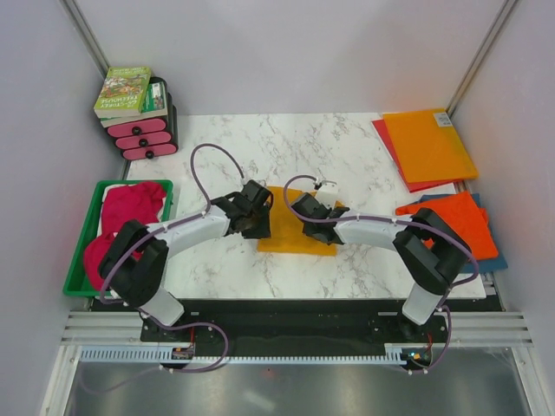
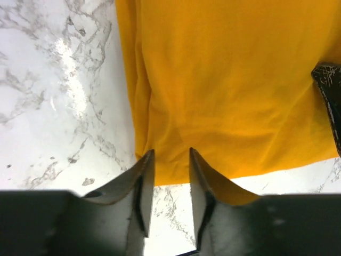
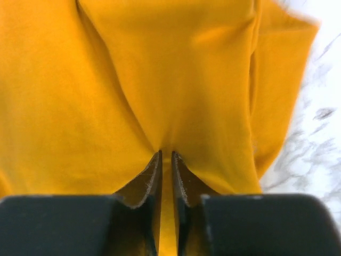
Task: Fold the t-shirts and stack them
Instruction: Put the neatly folded tshirt into the corner of the board with the right arm
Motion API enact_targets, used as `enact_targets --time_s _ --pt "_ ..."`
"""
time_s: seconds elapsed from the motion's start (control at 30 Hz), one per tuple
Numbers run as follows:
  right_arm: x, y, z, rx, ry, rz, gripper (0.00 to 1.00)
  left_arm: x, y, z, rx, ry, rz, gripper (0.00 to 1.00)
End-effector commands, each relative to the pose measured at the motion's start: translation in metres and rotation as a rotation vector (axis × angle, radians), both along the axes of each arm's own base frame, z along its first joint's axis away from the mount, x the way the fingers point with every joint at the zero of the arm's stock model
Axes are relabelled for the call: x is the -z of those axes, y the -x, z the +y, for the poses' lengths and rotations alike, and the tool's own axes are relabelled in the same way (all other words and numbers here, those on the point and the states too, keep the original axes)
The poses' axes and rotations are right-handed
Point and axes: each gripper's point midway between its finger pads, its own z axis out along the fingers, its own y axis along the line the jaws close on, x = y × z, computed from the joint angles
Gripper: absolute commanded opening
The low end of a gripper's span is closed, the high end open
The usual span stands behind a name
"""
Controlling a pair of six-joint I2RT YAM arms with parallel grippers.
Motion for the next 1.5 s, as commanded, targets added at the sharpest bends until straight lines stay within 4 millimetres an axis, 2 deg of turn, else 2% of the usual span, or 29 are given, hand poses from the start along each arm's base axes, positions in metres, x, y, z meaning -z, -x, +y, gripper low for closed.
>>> enact_targets --time_s 0.0,0.03,0.07,0.1,0.13,0.17,0.2,0.23,0.27,0.33,0.4,0.53,0.57,0.73,0.77,0.97,1.13,1.33,1.47 --pt "-0.084 -0.029 -0.013 -0.018 0.12 -0.168 0.35 -0.049 -0.015 0.004 -0.036 0.034 -0.172 0.49" --pt "-0.103 -0.036 -0.016 -0.051 0.173 -0.203 0.43 -0.071 -0.019 0.007 -0.045 0.056 -0.235 0.54" --pt "-0.137 -0.049 -0.015 -0.039 0.186 -0.274 0.51 -0.083 -0.022 0.007 -0.038 0.064 -0.269 0.6" --pt "-0.158 -0.052 -0.019 -0.04 0.203 -0.305 0.65 -0.095 -0.023 0.009 -0.038 0.074 -0.301 0.67" --pt "-0.175 -0.055 -0.023 -0.062 0.248 -0.334 0.71 -0.112 -0.022 0.011 -0.038 0.097 -0.345 0.68" --pt "-0.204 -0.058 -0.025 -0.052 0.234 -0.382 0.78 -0.121 -0.021 0.012 -0.028 0.107 -0.368 0.69" --pt "-0.214 -0.057 -0.033 -0.036 0.258 -0.398 0.88 -0.127 -0.018 0.014 -0.026 0.115 -0.381 0.7" --pt "-0.222 -0.055 -0.036 -0.035 0.262 -0.41 0.94 -0.139 -0.014 0.016 -0.022 0.14 -0.408 0.7" --pt "-0.232 -0.05 -0.042 -0.042 0.26 -0.427 0.98 -0.136 -0.009 0.02 -0.019 0.137 -0.405 0.7" --pt "-0.234 -0.04 -0.053 -0.029 0.266 -0.43 0.98 -0.135 0.001 0.027 -0.027 0.134 -0.406 0.7" --pt "-0.226 -0.025 -0.068 -0.023 0.271 -0.423 0.98 -0.127 0.017 0.036 -0.027 0.139 -0.401 0.7" --pt "-0.204 0.002 -0.104 0.043 0.299 -0.415 0.98 -0.1 0.044 0.057 -0.064 0.114 -0.363 0.73" --pt "-0.199 0.011 -0.115 0.058 0.3 -0.413 0.98 -0.087 0.053 0.065 -0.075 0.083 -0.335 0.75" --pt "-0.187 0.038 -0.145 0.097 0.299 -0.405 0.98 -0.079 0.08 0.058 -0.045 0.071 -0.309 0.77" --pt "-0.195 0.043 -0.15 0.104 0.276 -0.422 0.98 -0.074 0.085 0.061 -0.043 0.057 -0.29 0.77" --pt "-0.209 0.056 -0.168 0.12 0.282 -0.443 0.98 -0.063 0.103 0.065 -0.054 0.084 -0.257 0.77" --pt "-0.196 0.067 -0.176 0.11 0.315 -0.389 0.98 -0.05 0.113 0.064 -0.038 0.071 -0.222 0.76" --pt "-0.181 0.078 -0.182 0.157 0.244 -0.368 0.98 -0.034 0.125 0.057 -0.001 0.0 -0.164 0.75" --pt "-0.184 0.081 -0.187 0.177 0.24 -0.379 0.98 -0.034 0.134 0.049 0.047 -0.017 -0.169 0.75"
